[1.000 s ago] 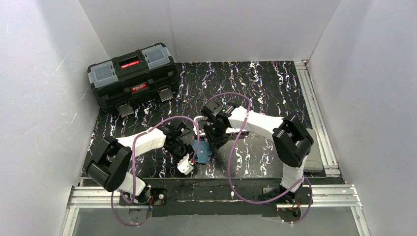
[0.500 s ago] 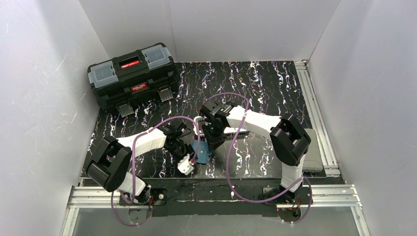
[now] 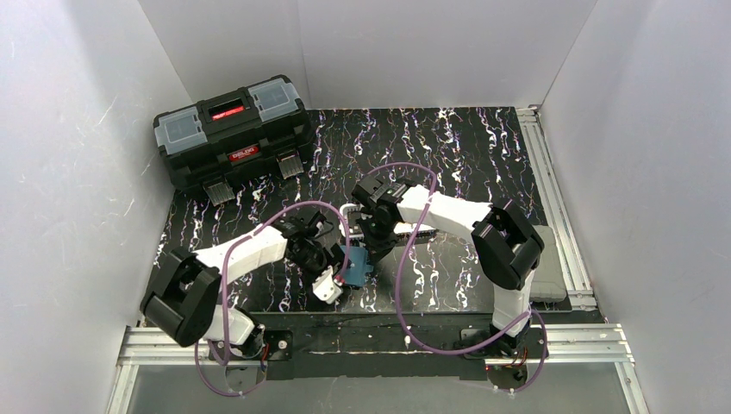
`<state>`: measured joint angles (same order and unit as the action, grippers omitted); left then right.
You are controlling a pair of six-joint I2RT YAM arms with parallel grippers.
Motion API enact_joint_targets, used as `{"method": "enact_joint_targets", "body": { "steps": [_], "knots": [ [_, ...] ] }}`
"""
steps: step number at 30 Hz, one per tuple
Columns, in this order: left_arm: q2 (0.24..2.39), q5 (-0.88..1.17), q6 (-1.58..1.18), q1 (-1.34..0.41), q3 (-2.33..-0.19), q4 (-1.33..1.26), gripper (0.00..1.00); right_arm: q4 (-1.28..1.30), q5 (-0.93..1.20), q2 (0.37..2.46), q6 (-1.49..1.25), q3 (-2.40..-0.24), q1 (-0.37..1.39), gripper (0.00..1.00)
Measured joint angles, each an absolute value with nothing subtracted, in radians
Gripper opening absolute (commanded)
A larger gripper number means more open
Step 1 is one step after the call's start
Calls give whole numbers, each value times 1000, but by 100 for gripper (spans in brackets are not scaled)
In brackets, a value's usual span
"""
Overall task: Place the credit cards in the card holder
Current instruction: Close the card holder at the center of the board.
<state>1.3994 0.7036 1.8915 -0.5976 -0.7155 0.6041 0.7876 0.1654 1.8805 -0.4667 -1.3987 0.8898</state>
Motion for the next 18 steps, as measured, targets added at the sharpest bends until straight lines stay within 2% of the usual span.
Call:
{"method": "enact_joint_targets", "body": {
  "steps": [6,9,12,14,18],
  "knots": [
    [1344,692,1913,-542,-773,648,74,786,177,1880,-463,-1393,875,1],
    [1360,687,1976,-478,-776,665,69,786,183,1880,-457,-1393,873,1],
    [1381,692,2024,-439,-763,655,62,787,186,1880,-451,-1393,873,1],
    [1395,708,2042,-434,-744,645,49,787,186,1880,-445,-1393,873,1],
    [1447,764,2065,-437,-729,632,43,789,183,1880,-437,-1393,873,1]
  ]
}}
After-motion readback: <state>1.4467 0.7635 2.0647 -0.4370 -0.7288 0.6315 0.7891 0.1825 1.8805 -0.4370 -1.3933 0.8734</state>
